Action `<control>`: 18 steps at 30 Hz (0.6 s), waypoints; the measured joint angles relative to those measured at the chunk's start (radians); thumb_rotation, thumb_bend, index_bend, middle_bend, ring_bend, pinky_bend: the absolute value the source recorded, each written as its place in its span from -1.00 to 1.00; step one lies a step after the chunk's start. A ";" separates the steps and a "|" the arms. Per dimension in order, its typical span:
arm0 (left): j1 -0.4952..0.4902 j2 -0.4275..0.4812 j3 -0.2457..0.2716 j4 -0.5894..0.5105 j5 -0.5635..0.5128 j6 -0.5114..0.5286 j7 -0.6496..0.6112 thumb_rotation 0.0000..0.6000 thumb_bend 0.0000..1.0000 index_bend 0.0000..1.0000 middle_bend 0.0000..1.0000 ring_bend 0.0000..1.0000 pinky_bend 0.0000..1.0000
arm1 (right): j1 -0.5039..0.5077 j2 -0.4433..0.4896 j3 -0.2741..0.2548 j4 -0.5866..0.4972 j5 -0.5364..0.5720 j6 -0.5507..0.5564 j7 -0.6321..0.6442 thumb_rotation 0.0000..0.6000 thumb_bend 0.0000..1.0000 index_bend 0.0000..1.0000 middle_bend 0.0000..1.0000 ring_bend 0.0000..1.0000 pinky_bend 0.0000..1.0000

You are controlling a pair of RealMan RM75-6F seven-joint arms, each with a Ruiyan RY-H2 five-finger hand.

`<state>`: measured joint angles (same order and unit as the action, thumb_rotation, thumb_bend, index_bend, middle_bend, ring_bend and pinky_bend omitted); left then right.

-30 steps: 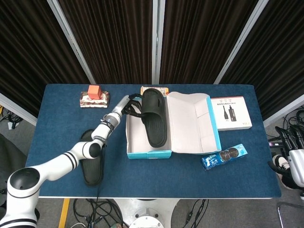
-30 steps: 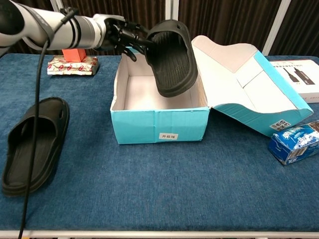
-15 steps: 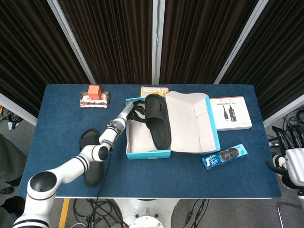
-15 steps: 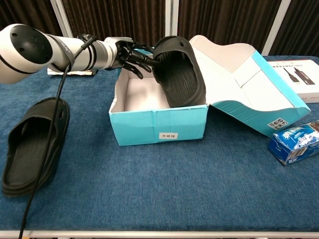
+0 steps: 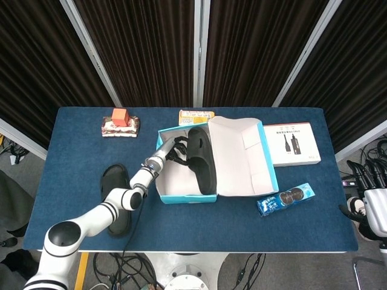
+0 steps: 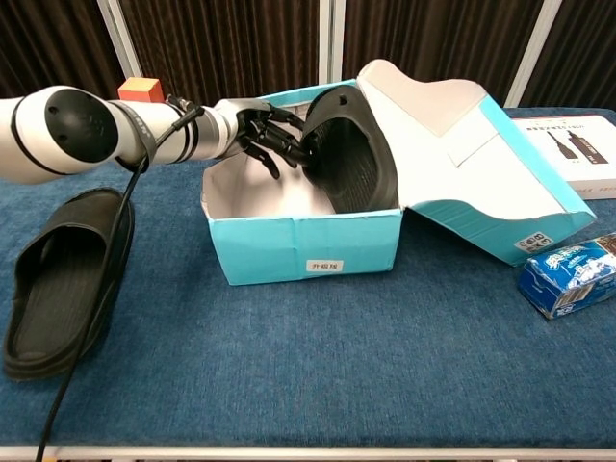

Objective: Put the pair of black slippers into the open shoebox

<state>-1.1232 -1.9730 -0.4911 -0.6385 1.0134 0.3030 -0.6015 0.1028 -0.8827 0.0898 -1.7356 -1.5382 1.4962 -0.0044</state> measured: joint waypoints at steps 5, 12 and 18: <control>-0.006 -0.009 0.019 0.017 0.019 0.026 0.041 1.00 -1.00 -0.07 -0.02 -0.25 0.11 | 0.001 -0.002 -0.001 0.003 -0.005 0.001 0.004 1.00 -0.94 -1.00 -0.72 -1.00 -1.00; -0.017 -0.032 0.058 0.044 0.034 0.084 0.156 1.00 -1.00 -0.08 -0.02 -0.27 0.10 | -0.002 -0.002 -0.003 0.007 -0.010 0.007 0.011 1.00 -0.93 -1.00 -0.72 -1.00 -1.00; -0.026 -0.060 0.087 0.065 0.030 0.156 0.302 1.00 -1.00 -0.29 -0.21 -0.42 0.03 | -0.006 -0.001 -0.005 0.011 -0.013 0.014 0.020 1.00 -0.93 -1.00 -0.72 -1.00 -1.00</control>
<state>-1.1493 -2.0328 -0.4044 -0.5734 1.0435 0.4590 -0.2994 0.0964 -0.8841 0.0850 -1.7247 -1.5512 1.5104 0.0154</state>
